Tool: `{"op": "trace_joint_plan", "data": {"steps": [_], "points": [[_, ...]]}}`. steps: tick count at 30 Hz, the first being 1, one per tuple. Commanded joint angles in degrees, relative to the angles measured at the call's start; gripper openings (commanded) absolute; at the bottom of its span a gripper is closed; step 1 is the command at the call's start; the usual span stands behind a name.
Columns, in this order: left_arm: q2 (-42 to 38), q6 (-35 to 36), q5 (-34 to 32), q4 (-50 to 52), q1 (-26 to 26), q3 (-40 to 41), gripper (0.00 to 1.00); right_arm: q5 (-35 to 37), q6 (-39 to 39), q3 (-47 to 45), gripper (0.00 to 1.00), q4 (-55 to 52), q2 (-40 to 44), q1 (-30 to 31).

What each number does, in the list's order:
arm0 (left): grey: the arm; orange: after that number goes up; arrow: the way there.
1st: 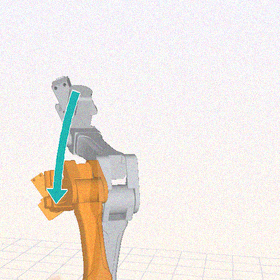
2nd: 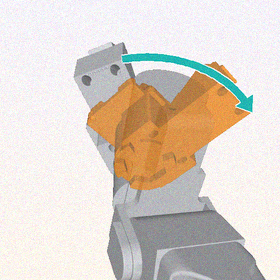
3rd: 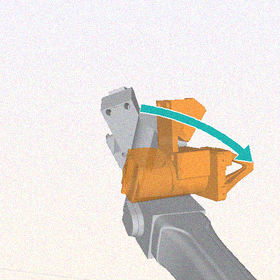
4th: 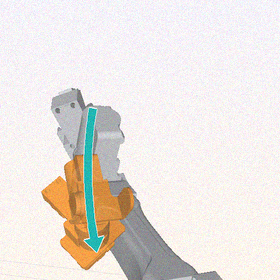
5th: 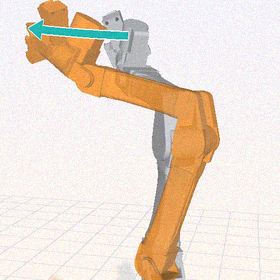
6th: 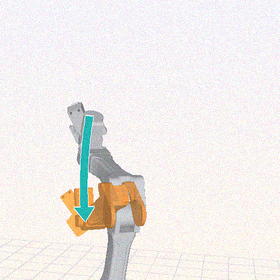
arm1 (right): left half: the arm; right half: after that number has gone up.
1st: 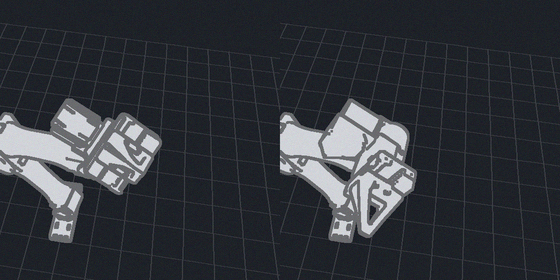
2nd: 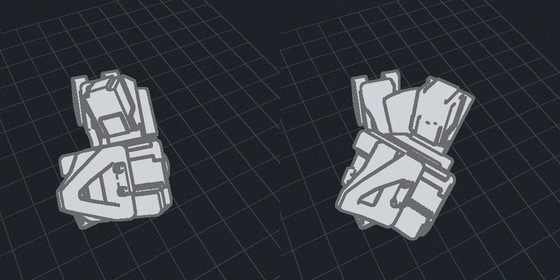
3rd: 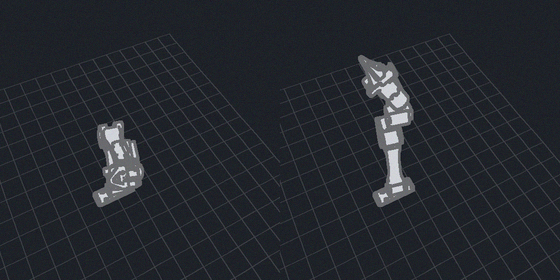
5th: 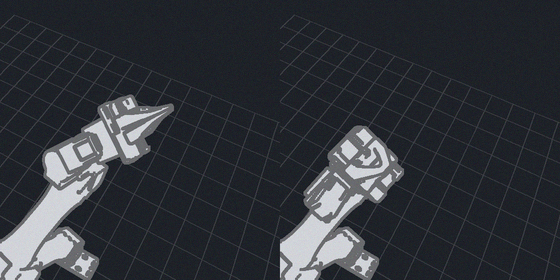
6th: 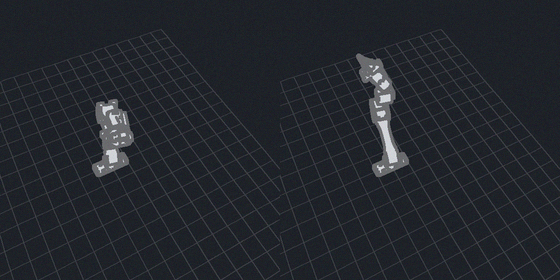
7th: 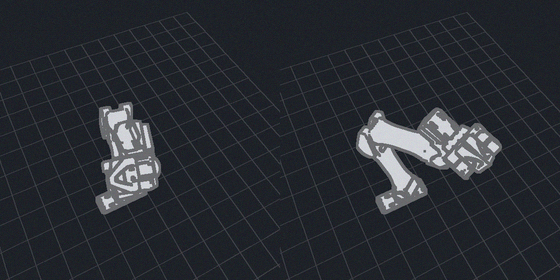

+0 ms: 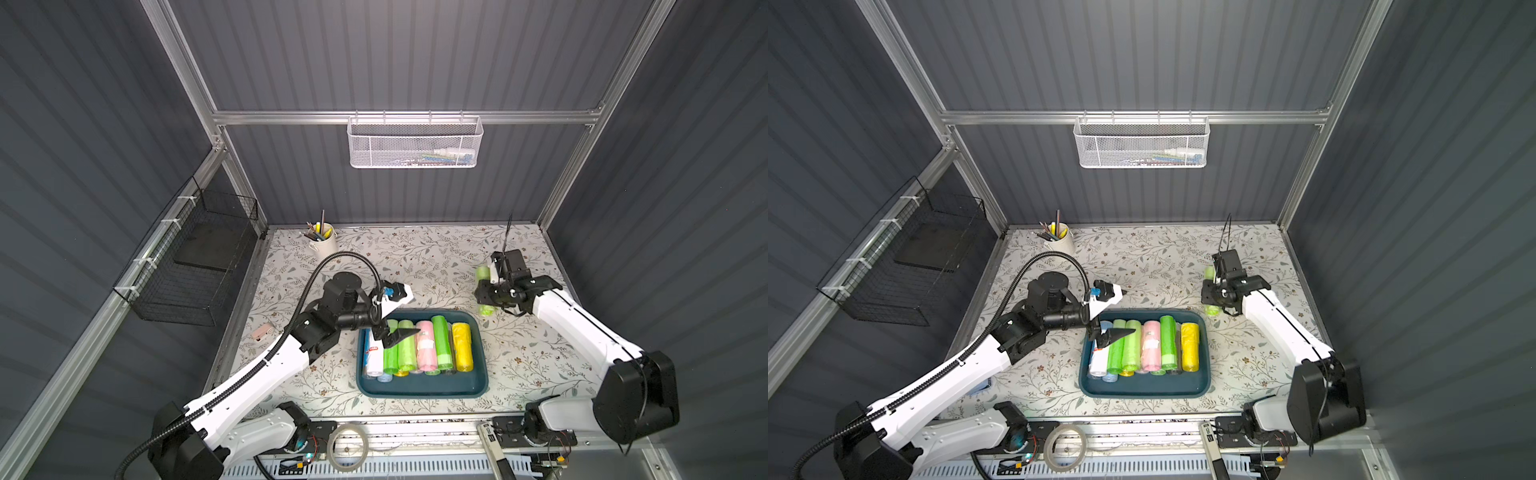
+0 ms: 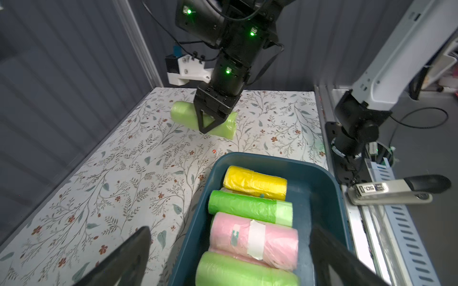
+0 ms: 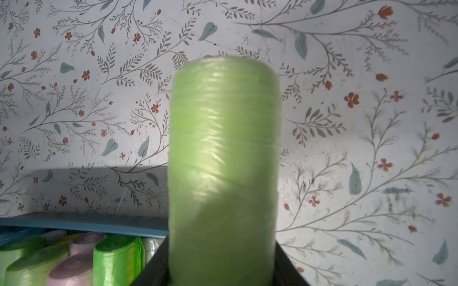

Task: Put the roll of trash bags into the storage box
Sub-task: Pick up the roll of trash bags from the center of the board, then place the roll of trash bags in the storage box.

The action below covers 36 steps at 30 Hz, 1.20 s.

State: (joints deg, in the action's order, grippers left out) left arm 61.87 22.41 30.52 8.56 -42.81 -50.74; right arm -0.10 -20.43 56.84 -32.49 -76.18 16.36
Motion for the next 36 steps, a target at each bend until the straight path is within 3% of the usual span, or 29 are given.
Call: {"op": "trace_joint_plan", "data": {"steps": [1, 17, 28, 36], "points": [[-1.18, 5.44, 2.85, 3.10, -1.61, 1.14, 1.00, -2.19, -1.57, -1.98, 0.46, -0.48, 3.44, 2.42], [0.86, 8.17, 3.79, 6.88, -3.34, 0.10, 1.00, -4.12, -12.85, -13.27, 0.45, 2.55, 13.33, 16.12], [1.68, 8.44, 4.37, 7.87, -3.93, -0.48, 1.00, -4.15, -16.46, -19.16, 0.46, 2.68, 19.43, 17.83], [2.38, 8.72, 4.15, 8.31, -4.12, -0.56, 1.00, -4.30, -18.94, -21.38, 0.46, 5.36, 18.20, 19.92]]}}
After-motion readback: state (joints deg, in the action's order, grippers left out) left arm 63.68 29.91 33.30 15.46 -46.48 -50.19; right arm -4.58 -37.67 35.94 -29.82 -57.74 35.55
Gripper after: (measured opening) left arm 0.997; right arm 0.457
